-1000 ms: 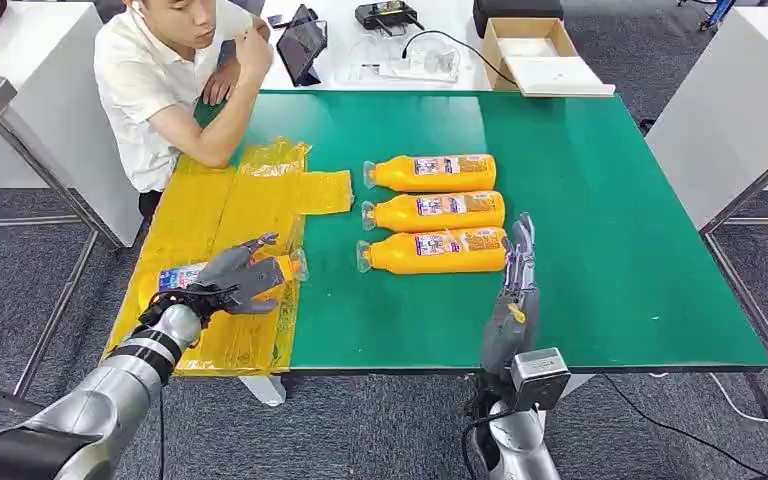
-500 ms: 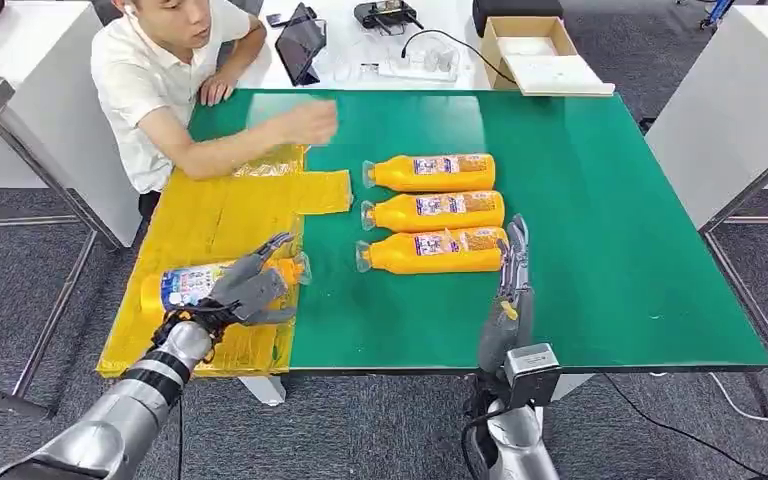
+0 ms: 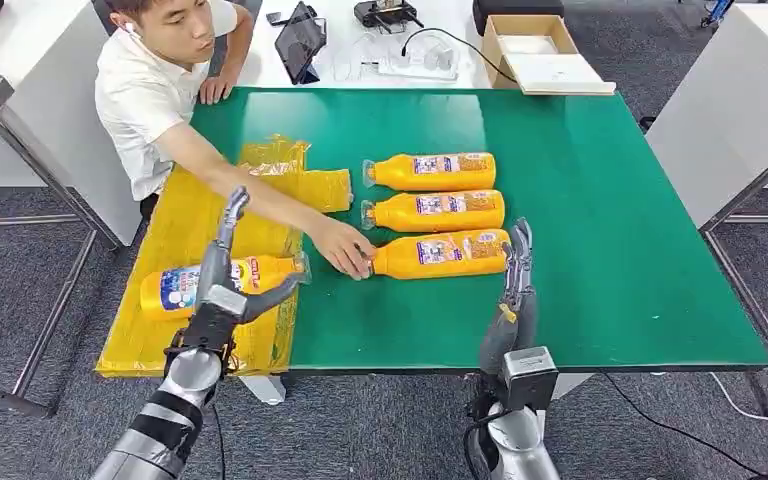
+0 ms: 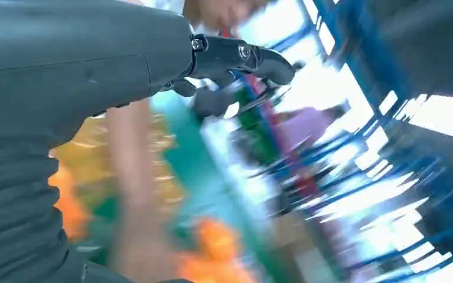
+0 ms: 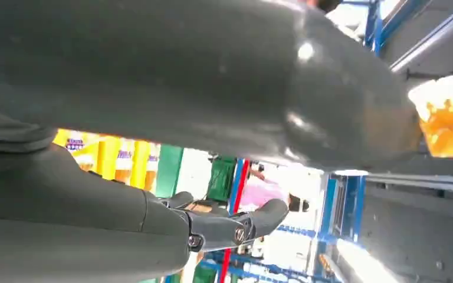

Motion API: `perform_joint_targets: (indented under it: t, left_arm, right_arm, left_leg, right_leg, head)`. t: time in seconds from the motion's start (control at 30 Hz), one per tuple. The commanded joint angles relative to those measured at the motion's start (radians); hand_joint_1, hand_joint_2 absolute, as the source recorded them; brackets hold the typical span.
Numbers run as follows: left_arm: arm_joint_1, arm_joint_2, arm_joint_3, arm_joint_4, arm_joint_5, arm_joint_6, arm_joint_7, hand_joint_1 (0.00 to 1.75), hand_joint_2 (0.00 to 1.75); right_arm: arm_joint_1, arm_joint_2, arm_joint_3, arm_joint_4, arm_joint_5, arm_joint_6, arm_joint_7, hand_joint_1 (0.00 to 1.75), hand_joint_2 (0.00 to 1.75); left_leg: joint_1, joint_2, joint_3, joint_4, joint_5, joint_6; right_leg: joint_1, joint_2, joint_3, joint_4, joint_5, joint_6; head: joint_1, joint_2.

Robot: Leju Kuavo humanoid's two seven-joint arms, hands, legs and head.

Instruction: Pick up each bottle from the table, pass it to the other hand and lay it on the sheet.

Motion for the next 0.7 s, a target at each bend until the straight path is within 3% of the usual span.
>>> perform_joint_targets:
  t: [0.03, 0.1, 0.13, 0.27, 0.47, 0.7]
  left_arm:
    - [0.105, 0.011, -0.048, -0.351, 0.234, -0.142, 0.047, 0.00, 1.75]
    - [0.116, 0.025, -0.063, -0.379, 0.275, -0.204, 0.066, 0.00, 1.75]
    - [0.118, 0.028, -0.064, -0.385, 0.299, -0.241, 0.088, 0.00, 1.75]
    - [0.136, 0.009, -0.054, -0.384, 0.413, -0.334, 0.131, 0.00, 1.75]
    - [0.152, 0.010, -0.067, -0.394, 0.221, -0.188, 0.062, 0.00, 1.75]
    - [0.135, 0.016, -0.100, -0.394, 0.222, -0.200, 0.065, 0.00, 1.75]
  right_arm:
    - [-0.054, -0.135, 0.032, 0.211, 0.177, -0.045, -0.018, 0.00, 1.75]
    - [-0.091, -0.182, 0.038, 0.321, 0.319, -0.051, 0.017, 0.00, 1.75]
    - [-0.111, -0.212, 0.052, 0.393, 0.457, -0.138, 0.019, 0.00, 1.75]
    - [-0.159, -0.270, 0.058, 0.524, 0.676, -0.287, 0.098, 0.00, 1.75]
    - [-0.207, -0.297, 0.057, 0.570, 0.760, -0.298, 0.159, 0.00, 1.75]
    - [-0.266, -0.305, 0.093, 0.641, 0.813, -0.266, 0.197, 0.00, 1.75]
  left_leg:
    - [0.001, 0.002, 0.003, 0.000, -0.002, -0.001]
    - [0.001, 0.002, 0.002, -0.001, -0.001, -0.001]
    - [0.002, 0.002, 0.002, -0.001, -0.001, -0.001]
    - [0.001, 0.002, 0.003, -0.001, 0.000, -0.001]
    - [0.001, 0.004, 0.008, -0.001, -0.003, -0.003]
    - [0.001, 0.001, 0.002, 0.000, -0.001, -0.001]
  right_leg:
    - [0.002, 0.000, 0.003, -0.001, -0.001, -0.002]
    - [0.001, 0.001, 0.003, -0.002, 0.000, -0.001]
    - [0.002, 0.001, 0.003, -0.002, 0.001, -0.001]
    - [0.001, 0.001, 0.004, -0.003, 0.001, -0.001]
    - [0.002, 0.001, 0.008, -0.002, -0.002, -0.004]
    - [0.001, 0.000, 0.003, -0.001, 0.000, -0.002]
  head:
    - [0.001, 0.000]
    - [0.000, 0.000]
    - [0.000, 0.000]
    - [0.000, 0.000]
    - [0.001, 0.000]
    - [0.000, 0.000]
